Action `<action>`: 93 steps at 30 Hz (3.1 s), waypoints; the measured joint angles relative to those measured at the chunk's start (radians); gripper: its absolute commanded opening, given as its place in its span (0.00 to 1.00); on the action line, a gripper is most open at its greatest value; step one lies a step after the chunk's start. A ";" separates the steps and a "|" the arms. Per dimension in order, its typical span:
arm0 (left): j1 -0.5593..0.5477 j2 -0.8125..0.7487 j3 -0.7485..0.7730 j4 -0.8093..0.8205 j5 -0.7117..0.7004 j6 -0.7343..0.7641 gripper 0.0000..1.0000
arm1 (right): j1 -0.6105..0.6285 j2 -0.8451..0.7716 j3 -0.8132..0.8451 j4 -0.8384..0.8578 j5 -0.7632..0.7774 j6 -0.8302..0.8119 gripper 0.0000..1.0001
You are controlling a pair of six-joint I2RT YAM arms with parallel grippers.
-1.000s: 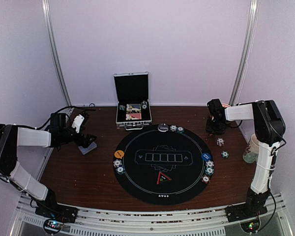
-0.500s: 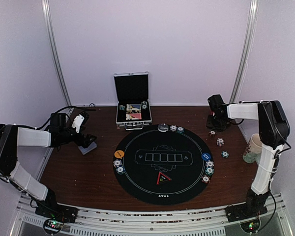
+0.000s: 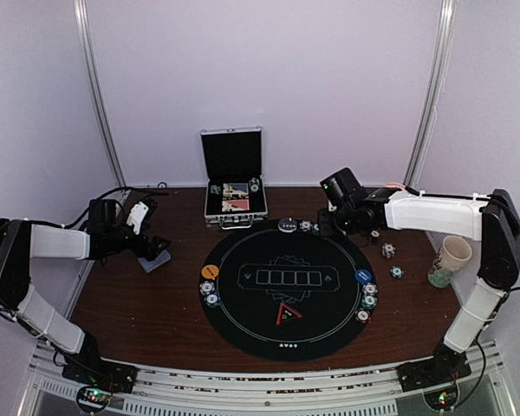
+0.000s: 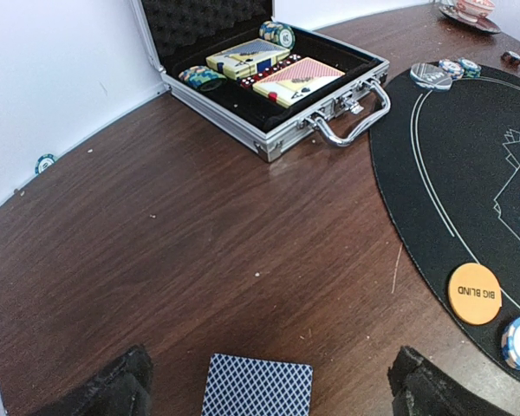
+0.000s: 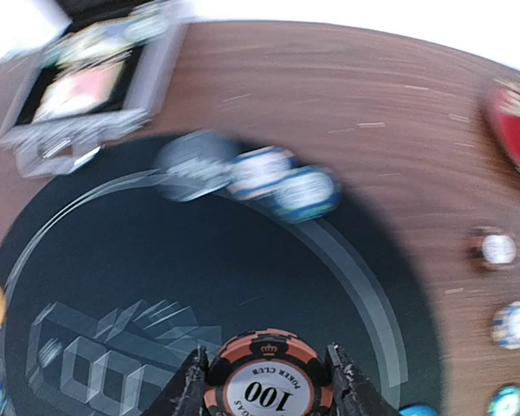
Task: Distribute texas hold em gaming equipment
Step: Pick up the pile of poker chips from the pile of poker chips, then place the poker chips pile in the big blind area, then pick up the pile of poker chips from the pile of poker chips.
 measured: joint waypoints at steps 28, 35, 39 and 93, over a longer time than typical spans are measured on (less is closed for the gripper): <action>0.000 0.000 0.000 0.000 0.000 0.000 0.98 | 0.601 0.475 0.363 0.063 -0.147 -0.066 0.35; 0.000 0.000 0.000 0.000 0.000 0.000 0.98 | 0.618 0.491 0.369 0.049 -0.148 -0.065 0.36; 0.000 0.000 0.000 0.000 0.000 0.000 0.98 | 0.620 0.515 0.388 0.039 -0.144 -0.061 0.36; 0.000 0.000 0.000 0.000 0.000 0.000 0.98 | -0.206 0.097 0.053 -0.069 0.028 -0.033 0.90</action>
